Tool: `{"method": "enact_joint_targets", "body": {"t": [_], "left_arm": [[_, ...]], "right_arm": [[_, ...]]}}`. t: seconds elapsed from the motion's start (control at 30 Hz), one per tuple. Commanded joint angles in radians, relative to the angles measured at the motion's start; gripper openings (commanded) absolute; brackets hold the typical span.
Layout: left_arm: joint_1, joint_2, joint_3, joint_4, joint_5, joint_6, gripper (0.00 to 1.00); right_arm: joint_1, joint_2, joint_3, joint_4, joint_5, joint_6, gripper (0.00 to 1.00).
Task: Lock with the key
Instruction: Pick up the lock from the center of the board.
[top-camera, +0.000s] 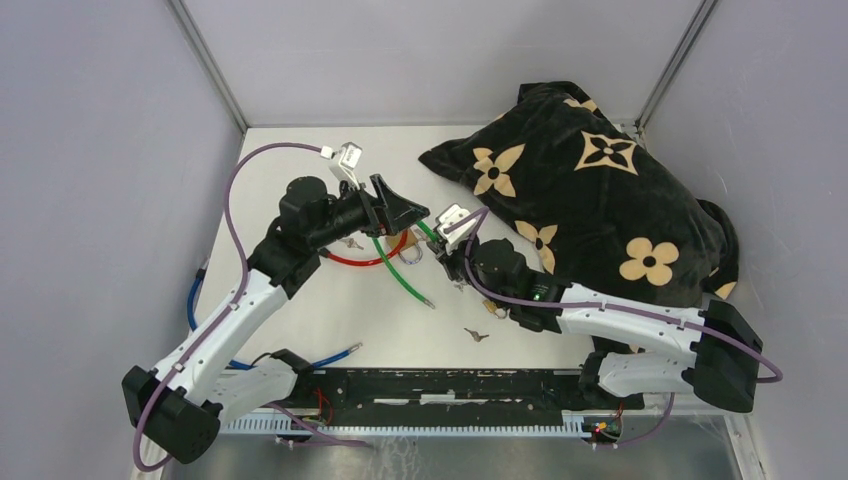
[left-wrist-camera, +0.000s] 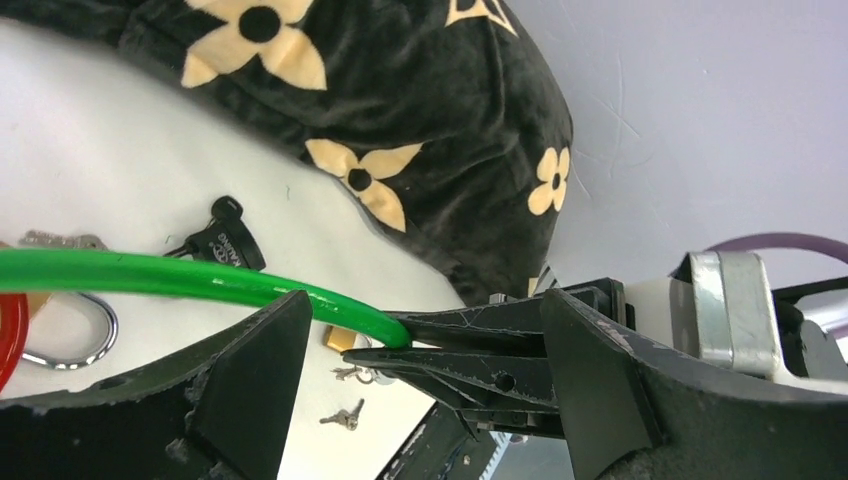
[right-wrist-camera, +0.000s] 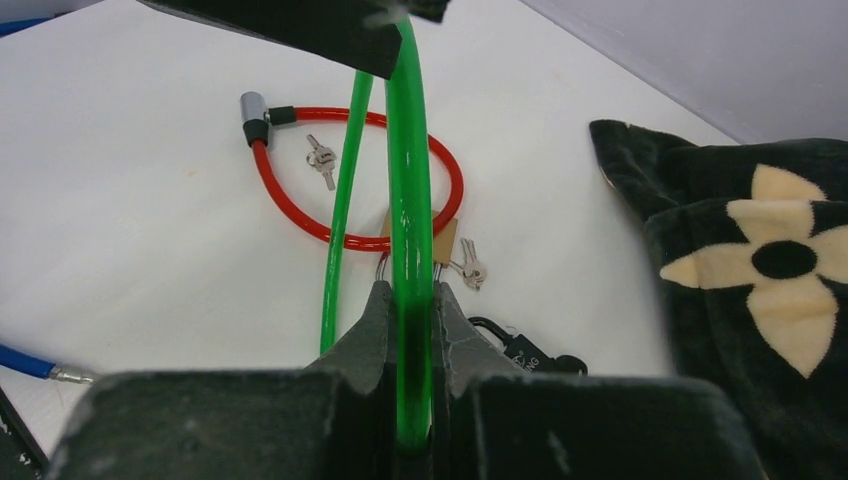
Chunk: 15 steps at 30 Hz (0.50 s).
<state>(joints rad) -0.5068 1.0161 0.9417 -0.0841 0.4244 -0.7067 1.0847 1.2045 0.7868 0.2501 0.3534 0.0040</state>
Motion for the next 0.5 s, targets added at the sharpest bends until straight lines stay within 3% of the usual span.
{"method": "enact_joint_targets", "body": {"t": [0.0,0.17,0.37,0.47], "left_arm": [[0.023,0.021,0.032,-0.131,-0.086,-0.079,0.9],[0.042,0.02,0.021,-0.143,-0.101,-0.101,0.9],[0.042,0.052,0.01,-0.036,-0.052,-0.148,0.92],[0.042,0.061,-0.005,-0.054,-0.062,-0.147,0.85]], "right_arm": [[0.02,-0.014,0.034,0.149,0.069,-0.035,0.0],[0.021,0.003,0.056,0.158,0.068,-0.058,0.0],[0.033,0.038,0.052,0.194,-0.027,-0.071,0.0],[0.045,0.041,0.05,0.211,-0.071,-0.096,0.0]]}}
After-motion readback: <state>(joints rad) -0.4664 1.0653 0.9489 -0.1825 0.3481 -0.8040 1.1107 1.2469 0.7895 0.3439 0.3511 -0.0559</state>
